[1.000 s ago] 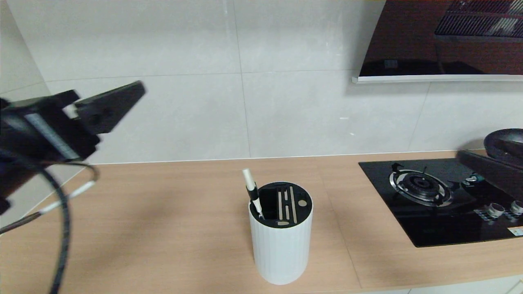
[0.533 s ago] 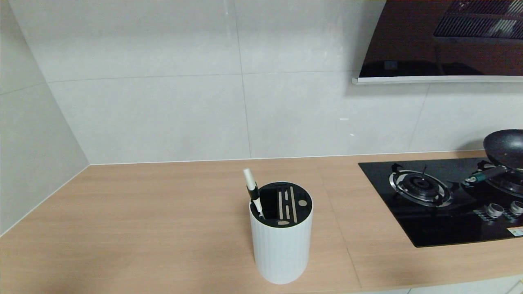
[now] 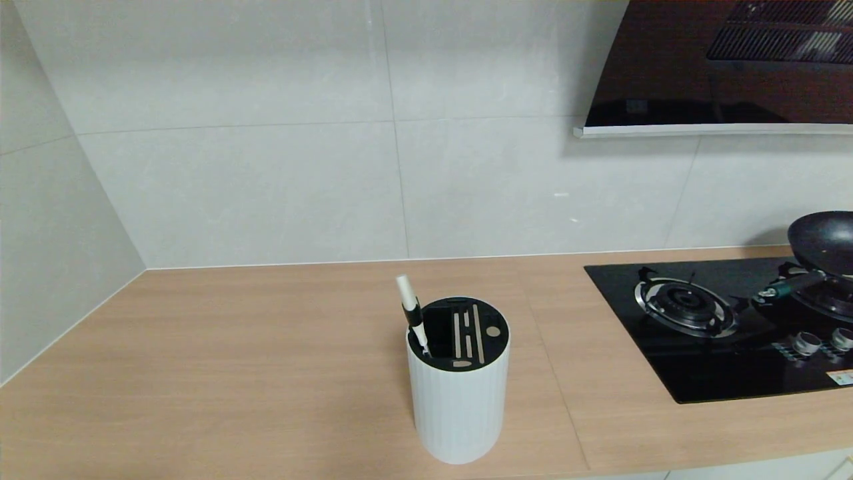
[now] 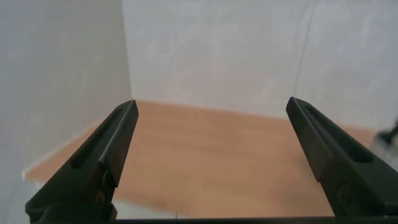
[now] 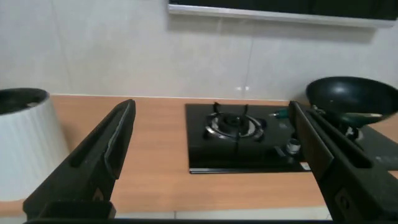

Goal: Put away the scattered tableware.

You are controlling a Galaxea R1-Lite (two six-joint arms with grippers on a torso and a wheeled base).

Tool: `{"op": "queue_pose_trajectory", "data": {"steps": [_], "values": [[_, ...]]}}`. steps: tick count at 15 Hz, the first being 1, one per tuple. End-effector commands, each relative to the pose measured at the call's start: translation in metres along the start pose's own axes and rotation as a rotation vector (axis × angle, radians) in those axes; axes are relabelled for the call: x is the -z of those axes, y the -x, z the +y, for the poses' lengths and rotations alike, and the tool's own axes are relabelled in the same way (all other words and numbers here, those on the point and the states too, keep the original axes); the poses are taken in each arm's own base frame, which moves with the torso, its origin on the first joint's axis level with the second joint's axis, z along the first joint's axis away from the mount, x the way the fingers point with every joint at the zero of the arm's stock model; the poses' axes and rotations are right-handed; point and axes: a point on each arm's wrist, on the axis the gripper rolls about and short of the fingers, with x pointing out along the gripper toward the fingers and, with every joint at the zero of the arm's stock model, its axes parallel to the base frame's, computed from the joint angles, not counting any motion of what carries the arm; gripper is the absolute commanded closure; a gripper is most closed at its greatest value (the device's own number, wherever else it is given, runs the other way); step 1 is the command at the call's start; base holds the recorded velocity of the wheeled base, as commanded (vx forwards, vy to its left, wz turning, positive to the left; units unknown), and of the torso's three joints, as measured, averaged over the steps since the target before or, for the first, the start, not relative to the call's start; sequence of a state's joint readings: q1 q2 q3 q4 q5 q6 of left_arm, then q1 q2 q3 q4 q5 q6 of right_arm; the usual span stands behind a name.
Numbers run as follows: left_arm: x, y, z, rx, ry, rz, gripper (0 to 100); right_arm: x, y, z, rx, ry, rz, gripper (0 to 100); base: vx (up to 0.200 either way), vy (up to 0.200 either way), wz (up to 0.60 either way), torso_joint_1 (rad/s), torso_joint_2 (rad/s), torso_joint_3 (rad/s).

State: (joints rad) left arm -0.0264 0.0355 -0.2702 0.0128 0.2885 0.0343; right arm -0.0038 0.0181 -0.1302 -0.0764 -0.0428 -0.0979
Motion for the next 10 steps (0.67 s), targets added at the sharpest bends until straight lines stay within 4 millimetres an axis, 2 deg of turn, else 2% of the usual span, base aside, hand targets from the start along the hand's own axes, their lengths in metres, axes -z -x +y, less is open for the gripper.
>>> {"op": "queue_pose_trajectory", "data": {"steps": [1, 3, 5, 10], "values": [[0.062, -0.009, -0.007, 0.059, -0.039, 0.103, 0, 0.031, -0.005, 0.003, -0.006, 0.003, 0.059, 0, 0.0, 0.0, 0.0, 0.0, 0.0, 0.0], [0.072, -0.008, -0.009, 0.129, -0.018, 0.184, 0, 0.044, -0.003, 0.005, -0.023, 0.0, 0.184, 0, 0.0, 0.0, 0.0, 0.0, 0.0, 0.0], [0.075, -0.007, -0.011, 0.228, -0.008, 0.213, 0, 0.043, -0.003, 0.005, -0.026, 0.002, 0.171, 0, 0.0, 0.0, 0.0, 0.0, 0.0, 0.0], [0.075, -0.007, -0.011, 0.233, -0.012, 0.214, 0, 0.043, -0.004, 0.005, -0.052, -0.02, 0.168, 0, 0.0, 0.0, 0.0, 0.0, 0.0, 0.0]]}}
